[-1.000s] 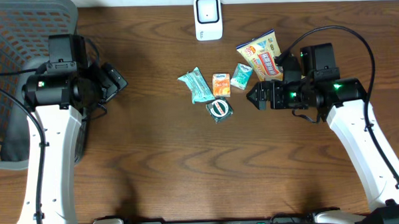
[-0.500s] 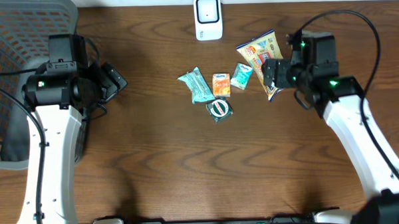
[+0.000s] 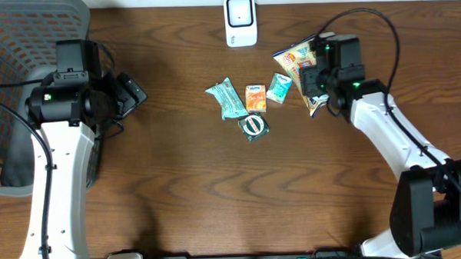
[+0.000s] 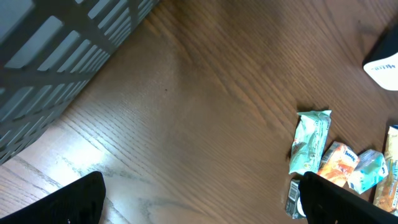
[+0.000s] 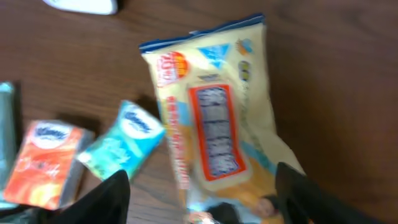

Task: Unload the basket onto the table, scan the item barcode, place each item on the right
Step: 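Lift the snack bag with the right gripper toward the scanner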

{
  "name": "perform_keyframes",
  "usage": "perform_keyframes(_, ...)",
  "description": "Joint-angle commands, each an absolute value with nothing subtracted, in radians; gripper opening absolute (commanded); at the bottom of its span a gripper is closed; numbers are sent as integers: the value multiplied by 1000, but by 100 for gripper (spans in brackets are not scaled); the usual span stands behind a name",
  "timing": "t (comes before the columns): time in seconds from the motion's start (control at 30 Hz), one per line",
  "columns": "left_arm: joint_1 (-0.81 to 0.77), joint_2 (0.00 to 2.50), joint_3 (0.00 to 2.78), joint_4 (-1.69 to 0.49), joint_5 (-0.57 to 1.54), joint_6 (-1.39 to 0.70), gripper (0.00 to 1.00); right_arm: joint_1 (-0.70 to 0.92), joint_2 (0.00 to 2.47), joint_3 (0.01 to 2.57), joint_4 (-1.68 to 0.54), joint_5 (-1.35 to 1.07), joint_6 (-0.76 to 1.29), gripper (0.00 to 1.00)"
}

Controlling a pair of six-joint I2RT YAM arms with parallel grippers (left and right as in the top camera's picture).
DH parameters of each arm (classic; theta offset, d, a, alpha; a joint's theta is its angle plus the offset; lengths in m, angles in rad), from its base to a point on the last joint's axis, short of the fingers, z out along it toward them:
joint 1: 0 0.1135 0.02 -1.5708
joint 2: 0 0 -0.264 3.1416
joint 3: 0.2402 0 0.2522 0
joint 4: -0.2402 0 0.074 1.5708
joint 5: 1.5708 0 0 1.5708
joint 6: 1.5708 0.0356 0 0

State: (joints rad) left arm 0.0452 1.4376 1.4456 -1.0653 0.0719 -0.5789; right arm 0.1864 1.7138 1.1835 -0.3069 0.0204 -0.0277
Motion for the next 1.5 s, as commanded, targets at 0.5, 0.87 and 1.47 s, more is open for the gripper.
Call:
perform_keyframes(0.5, 50, 1439, 1444, -1066, 59, -580, 98, 282, 1704, 1209, -350, 95, -103, 99)
perform_keyframes(0.87, 50, 1439, 1444, -1066, 59, -580, 98, 284, 1737, 1197, -356, 105, -378, 88)
perform_keyframes(1.47, 50, 1439, 1444, -1066, 59, -580, 98, 344, 2025, 1196, -309, 471, -540, 91)
